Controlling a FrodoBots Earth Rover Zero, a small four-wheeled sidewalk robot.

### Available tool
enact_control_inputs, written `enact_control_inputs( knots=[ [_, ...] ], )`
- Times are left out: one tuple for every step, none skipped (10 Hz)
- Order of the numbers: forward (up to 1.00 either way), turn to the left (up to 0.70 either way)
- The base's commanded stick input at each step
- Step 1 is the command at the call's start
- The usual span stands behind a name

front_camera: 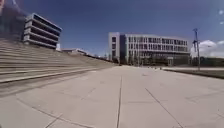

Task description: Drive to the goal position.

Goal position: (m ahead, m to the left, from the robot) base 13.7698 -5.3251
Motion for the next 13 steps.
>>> enact_control_inputs(
  knots=[
    [0.7,0.0],
    [0.7,0.0],
    [0.7,0.0],
    [0.7,0.0],
    [0.7,0.0],
    [0.7,0.0],
    [0.7,0.0],
    [0.7,0.0],
    [0.7,0.0],
    [0.7,0.0],
    [0.7,0.0],
    [0.7,0.0],
    [0.7,0.0]
  ],
)
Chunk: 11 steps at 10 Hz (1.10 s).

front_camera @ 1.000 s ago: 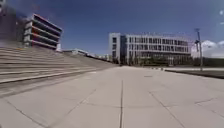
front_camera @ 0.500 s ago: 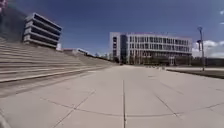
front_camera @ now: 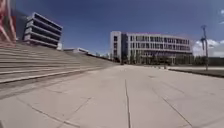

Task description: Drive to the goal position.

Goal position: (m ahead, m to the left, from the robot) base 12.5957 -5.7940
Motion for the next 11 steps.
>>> enact_control_inputs(
  knots=[
    [0.7,0.0],
    [0.7,0.0],
    [0.7,0.0],
    [0.7,0.0],
    [0.7,0.0],
    [0.7,0.0],
    [0.7,0.0],
    [0.7,0.0],
    [0.7,0.0],
    [0.7,0.0],
    [0.7,0.0]
  ],
)
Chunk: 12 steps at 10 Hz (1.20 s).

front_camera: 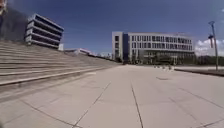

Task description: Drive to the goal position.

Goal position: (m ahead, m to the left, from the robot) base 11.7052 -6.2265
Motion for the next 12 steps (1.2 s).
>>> enact_control_inputs(
  knots=[
    [0.7,0.0],
    [0.7,0.0],
    [0.7,0.0],
    [0.7,0.0],
    [0.7,0.0],
    [0.7,0.0],
    [0.7,0.0],
    [0.7,0.0],
    [0.7,0.0],
    [0.7,0.0],
    [0.7,0.0],
    [0.7,0.0]
  ],
)
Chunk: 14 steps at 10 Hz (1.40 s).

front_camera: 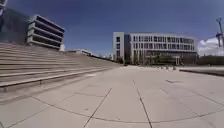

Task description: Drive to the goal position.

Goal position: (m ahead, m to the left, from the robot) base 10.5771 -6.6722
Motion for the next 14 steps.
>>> enact_control_inputs(
  knots=[
    [0.7,0.0],
    [0.7,0.0],
    [0.7,0.0],
    [0.7,0.0],
    [0.7,0.0],
    [0.7,0.0],
    [0.7,0.0],
    [0.7,0.0],
    [0.7,0.0],
    [0.7,0.0],
    [0.7,0.0],
    [0.7,0.0],
    [0.7,0.0],
    [0.7,0.0]
  ],
)
